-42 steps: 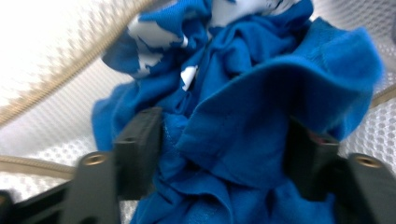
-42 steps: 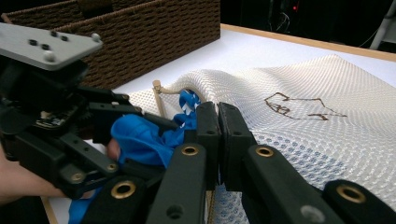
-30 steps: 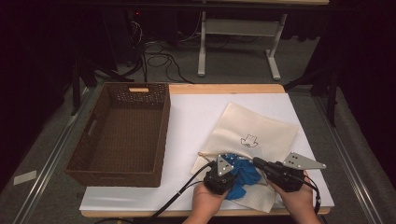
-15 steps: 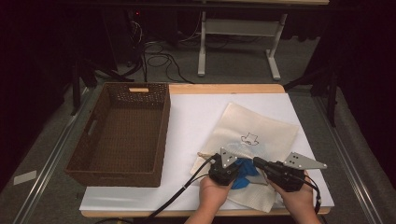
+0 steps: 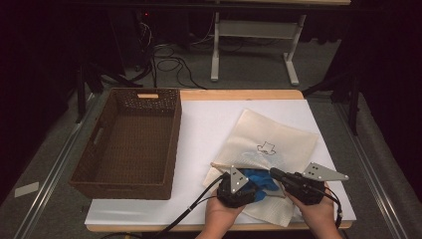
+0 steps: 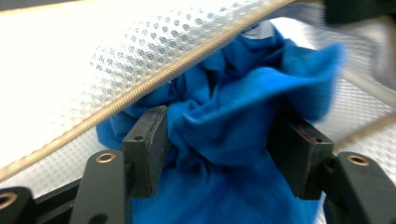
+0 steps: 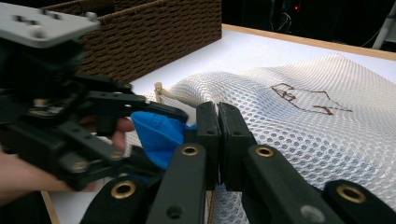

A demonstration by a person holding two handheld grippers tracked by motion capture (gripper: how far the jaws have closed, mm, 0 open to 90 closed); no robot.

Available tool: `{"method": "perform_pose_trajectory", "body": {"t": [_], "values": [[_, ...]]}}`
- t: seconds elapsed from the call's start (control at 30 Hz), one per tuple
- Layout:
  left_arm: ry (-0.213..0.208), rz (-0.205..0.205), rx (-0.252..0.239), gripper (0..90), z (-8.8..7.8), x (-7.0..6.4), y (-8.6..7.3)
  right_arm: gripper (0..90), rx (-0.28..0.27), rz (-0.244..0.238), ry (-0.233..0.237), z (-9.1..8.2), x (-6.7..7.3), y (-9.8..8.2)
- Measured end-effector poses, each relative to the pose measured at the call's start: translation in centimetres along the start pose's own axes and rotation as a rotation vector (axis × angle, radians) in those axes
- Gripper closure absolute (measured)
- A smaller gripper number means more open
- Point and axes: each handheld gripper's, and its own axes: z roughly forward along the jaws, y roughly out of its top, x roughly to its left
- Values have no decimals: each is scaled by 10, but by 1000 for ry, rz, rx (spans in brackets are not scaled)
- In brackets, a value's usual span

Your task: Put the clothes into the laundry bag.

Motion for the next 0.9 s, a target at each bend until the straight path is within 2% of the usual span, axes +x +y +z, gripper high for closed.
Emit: {"method": "perform_pose_trajectory", "body": {"t": [0.13,0.3,0.37,0.43,0.5,0.53,0.57,0.6,0.63,0.7,0.73,0.77,0.83,0.9], "values": [[-9,15,-13,368,-10,-7,-1,893,0,3,0,-1,0,0],[-26,0,-63,351,-15,-12,4,893,0,3,0,0,0,0],[-43,-17,-64,431,-12,-11,8,893,1,3,0,0,0,0],[-71,-41,-59,578,-7,-7,9,893,0,2,1,1,0,0],[-47,-31,-37,778,-2,-6,8,893,1,1,0,0,0,-1],[-31,-23,-18,831,1,-5,7,894,-1,6,1,0,0,-1],[-6,-9,13,847,5,-2,6,894,1,10,1,0,0,-1],[20,-4,37,852,8,2,2,894,2,16,1,-1,0,-1],[40,-18,61,852,12,7,-1,894,0,15,2,-1,-1,-1],[58,-37,91,846,16,14,-6,893,0,11,3,-1,-1,-1],[61,-54,87,826,16,17,-9,894,0,12,3,-1,0,-1],[54,-62,87,785,14,18,-10,893,-1,10,2,-1,0,-1],[39,-74,80,647,12,19,-11,894,-3,11,2,-1,-1,-1],[15,-71,48,516,5,17,-12,893,-3,11,1,-1,-2,-1]]}}
